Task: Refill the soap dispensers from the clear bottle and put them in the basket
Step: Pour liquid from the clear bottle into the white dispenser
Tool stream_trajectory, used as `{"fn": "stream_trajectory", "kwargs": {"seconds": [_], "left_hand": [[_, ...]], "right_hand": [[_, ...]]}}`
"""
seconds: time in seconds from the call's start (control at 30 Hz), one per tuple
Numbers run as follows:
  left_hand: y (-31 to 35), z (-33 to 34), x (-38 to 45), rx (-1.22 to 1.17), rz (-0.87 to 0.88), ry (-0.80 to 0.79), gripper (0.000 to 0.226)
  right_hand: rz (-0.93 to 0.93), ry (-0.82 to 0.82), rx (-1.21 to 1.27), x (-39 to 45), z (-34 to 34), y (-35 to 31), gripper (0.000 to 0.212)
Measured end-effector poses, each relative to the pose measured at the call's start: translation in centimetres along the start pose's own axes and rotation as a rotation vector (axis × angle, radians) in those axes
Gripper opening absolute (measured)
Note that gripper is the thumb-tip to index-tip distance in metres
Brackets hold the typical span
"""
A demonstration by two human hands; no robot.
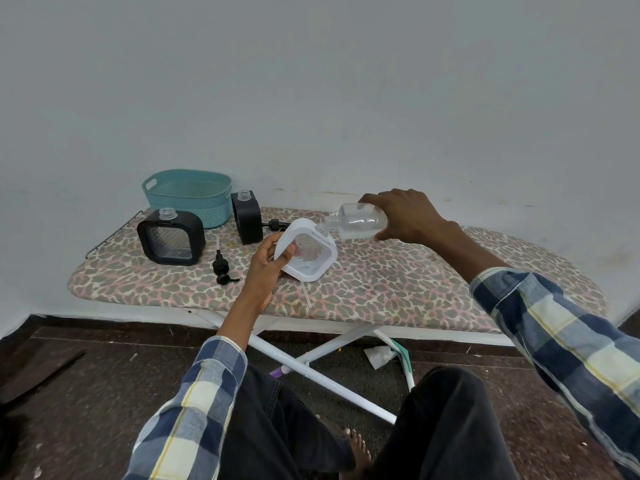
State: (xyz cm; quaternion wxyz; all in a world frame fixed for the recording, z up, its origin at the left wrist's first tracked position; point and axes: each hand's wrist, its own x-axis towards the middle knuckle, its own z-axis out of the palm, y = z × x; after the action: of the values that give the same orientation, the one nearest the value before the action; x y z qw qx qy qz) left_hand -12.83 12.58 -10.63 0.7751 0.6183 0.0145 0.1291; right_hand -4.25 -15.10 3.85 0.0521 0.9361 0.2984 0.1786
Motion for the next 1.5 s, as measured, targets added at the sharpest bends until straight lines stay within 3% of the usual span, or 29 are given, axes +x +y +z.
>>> {"fn": "stream_trajectory", "kwargs": {"seconds": [1.5], "left_hand": [[0.03, 0.01, -0.11, -0.020, 0.011, -0.003, 0.045]], "right_hand": [[0.005, 0.007, -0.014, -0.21, -0.41, -0.20, 0.074]]}}
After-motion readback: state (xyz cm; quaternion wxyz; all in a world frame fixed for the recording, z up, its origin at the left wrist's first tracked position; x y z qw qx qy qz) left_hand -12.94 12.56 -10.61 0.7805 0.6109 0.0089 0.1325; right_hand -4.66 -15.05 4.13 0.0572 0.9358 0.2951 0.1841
